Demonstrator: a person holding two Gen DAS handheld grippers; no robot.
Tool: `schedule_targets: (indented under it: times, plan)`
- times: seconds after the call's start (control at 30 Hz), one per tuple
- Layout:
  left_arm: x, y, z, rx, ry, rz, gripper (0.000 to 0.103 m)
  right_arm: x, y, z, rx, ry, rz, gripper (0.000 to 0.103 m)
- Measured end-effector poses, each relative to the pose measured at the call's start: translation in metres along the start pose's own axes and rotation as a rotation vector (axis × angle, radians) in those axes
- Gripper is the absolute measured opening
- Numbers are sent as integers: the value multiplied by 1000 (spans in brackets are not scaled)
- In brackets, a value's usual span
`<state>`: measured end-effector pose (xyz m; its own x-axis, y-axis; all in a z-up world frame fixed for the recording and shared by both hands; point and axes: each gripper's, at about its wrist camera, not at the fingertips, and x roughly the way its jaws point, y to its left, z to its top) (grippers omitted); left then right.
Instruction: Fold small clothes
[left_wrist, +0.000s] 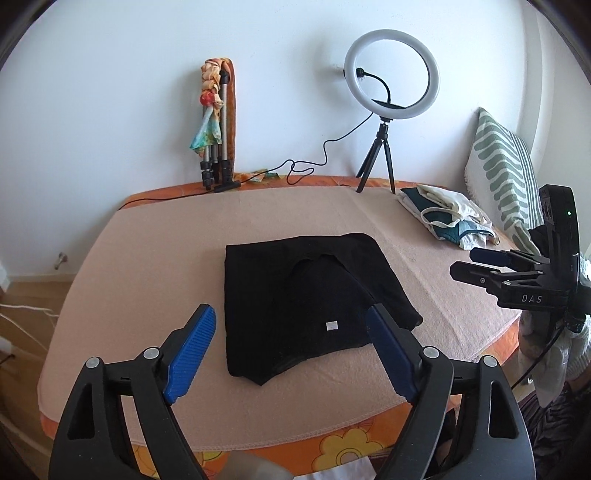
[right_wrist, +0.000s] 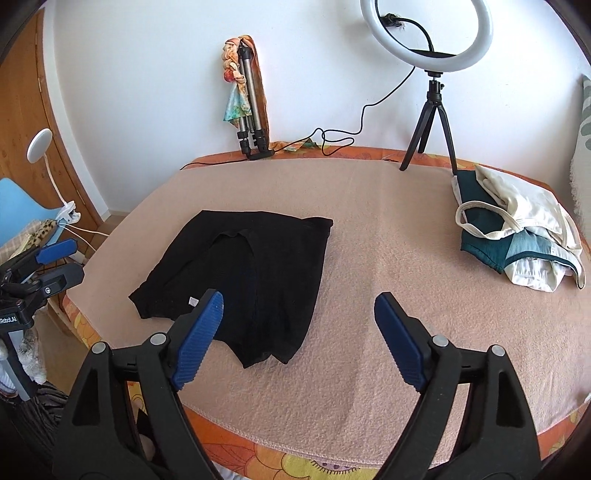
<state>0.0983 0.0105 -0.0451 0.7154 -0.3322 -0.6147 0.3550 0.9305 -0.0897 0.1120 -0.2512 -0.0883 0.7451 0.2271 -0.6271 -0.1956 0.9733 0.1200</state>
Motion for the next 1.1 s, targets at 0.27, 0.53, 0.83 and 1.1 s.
schedule_targets:
  times: [0.27, 0.53, 0.83, 1.1]
  plan:
    - [17, -5, -10, -27, 119, 75, 86, -9, 9, -10, -17, -25, -38, 96]
    - [17, -10, -17, -11, 110, 101, 103, -13, 14, -14, -28, -43, -54, 101]
    - [24, -13, -26, 1, 145, 108, 103, -9, 13, -17, -16, -30, -50, 101]
    - [22, -14, -25, 7, 128, 108, 103, -3, 11, -23, -2, -6, -50, 101]
